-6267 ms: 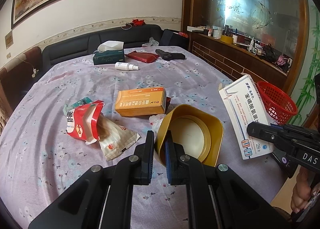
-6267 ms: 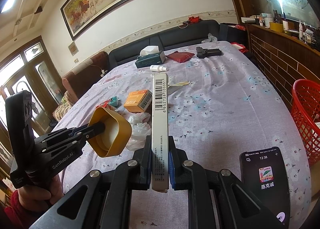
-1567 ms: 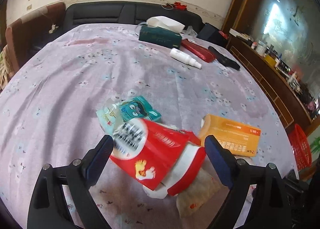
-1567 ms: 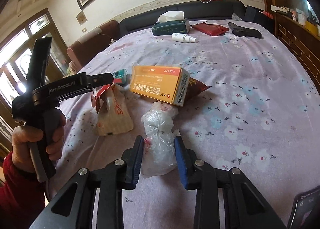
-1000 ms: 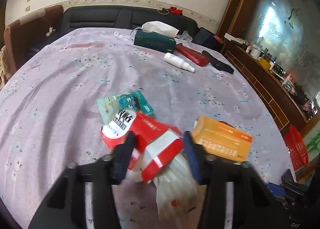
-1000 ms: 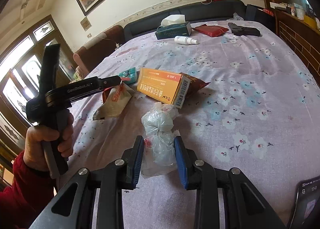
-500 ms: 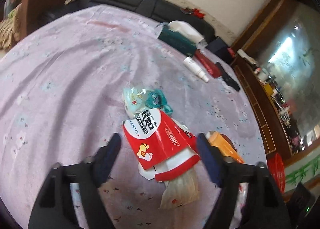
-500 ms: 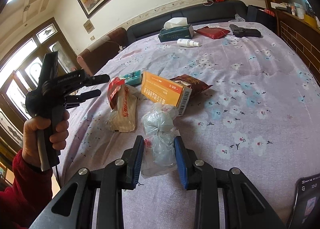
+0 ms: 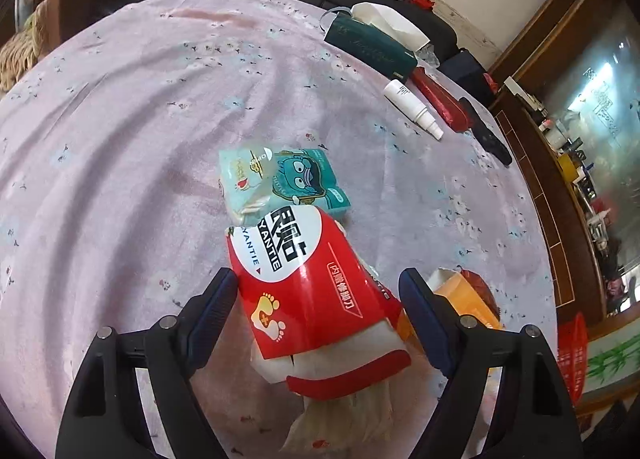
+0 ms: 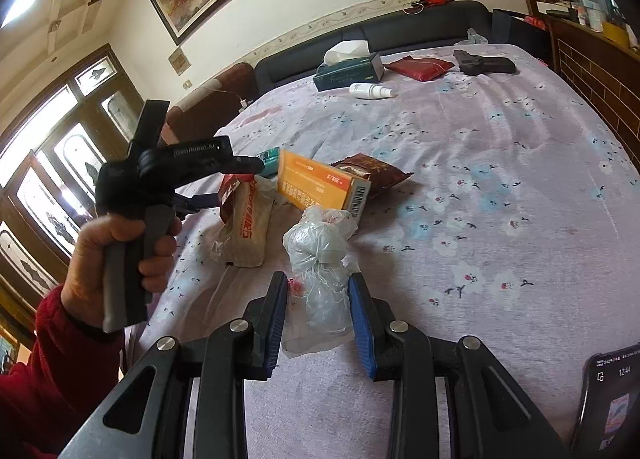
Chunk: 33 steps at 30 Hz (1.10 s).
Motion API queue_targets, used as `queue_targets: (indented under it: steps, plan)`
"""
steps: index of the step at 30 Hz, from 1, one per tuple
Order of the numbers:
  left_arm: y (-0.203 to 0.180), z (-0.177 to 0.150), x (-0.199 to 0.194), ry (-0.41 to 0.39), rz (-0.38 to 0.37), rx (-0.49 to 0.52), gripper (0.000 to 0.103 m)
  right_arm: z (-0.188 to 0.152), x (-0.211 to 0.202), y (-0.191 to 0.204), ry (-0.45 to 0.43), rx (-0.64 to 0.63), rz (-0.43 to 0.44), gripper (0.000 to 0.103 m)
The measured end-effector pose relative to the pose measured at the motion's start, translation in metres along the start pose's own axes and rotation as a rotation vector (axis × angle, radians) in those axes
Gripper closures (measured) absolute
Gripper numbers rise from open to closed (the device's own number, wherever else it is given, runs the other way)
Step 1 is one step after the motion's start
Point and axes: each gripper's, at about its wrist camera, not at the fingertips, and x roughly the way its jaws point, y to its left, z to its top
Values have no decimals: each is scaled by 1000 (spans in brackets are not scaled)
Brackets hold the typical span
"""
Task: Collect trash
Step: 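Grasp the red tissue pack with the left tool while the right grasps the clear plastic bag, then lift the red tissue pack and plastic bag above the bed with both tools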
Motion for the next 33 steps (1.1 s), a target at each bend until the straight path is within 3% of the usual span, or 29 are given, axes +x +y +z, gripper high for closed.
queue_targets:
  steps: [8, 18, 21, 27, 33]
  plan:
    - [11, -2, -20, -51, -83, 16, 56, -1, -2, 0, 0, 4, -1, 70]
    - [18, -13, -42, -65, -151, 32, 59, -4, -7, 12, -12, -24, -19, 70]
    - [15, -19, -51, -96, -126, 71, 63, -5, -10, 14, -16, -28, -24, 70]
    - [1, -32, -82, -173, -152, 138, 63, -7, -21, 17, -39, -30, -42, 70]
    - [-37, -61, -102, -219, -163, 268, 63, -11, -34, 13, -62, -21, -74, 70]
